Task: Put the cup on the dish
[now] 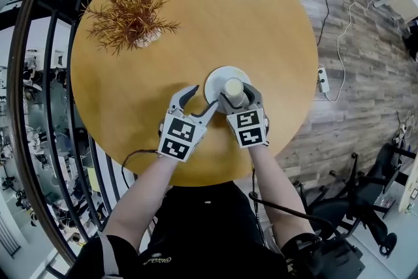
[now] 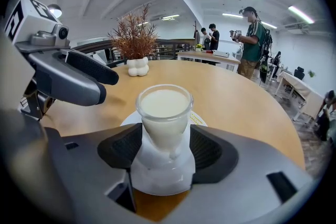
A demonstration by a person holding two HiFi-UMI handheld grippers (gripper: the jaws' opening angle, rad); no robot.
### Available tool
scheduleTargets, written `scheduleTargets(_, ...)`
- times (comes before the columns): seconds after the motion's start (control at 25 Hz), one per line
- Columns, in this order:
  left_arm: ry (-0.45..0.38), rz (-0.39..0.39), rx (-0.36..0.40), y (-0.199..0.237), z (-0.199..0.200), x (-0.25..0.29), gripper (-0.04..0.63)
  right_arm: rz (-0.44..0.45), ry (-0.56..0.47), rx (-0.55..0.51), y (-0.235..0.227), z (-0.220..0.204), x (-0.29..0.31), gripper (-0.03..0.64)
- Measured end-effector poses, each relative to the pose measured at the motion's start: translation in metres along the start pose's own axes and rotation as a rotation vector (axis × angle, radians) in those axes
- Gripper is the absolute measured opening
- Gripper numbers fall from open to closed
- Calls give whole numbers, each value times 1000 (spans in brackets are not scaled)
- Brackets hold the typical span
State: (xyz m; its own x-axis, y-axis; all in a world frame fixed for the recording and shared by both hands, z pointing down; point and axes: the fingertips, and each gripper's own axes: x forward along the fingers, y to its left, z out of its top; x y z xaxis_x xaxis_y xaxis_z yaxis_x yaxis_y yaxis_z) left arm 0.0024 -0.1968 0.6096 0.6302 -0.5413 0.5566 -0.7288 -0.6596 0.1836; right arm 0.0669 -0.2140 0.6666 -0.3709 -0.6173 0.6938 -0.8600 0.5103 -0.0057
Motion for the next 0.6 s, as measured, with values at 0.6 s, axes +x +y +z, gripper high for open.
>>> scheduleTargets(0.6,-16,4,18,0,18,-5,261,5,1,-8,3,2,-20,273)
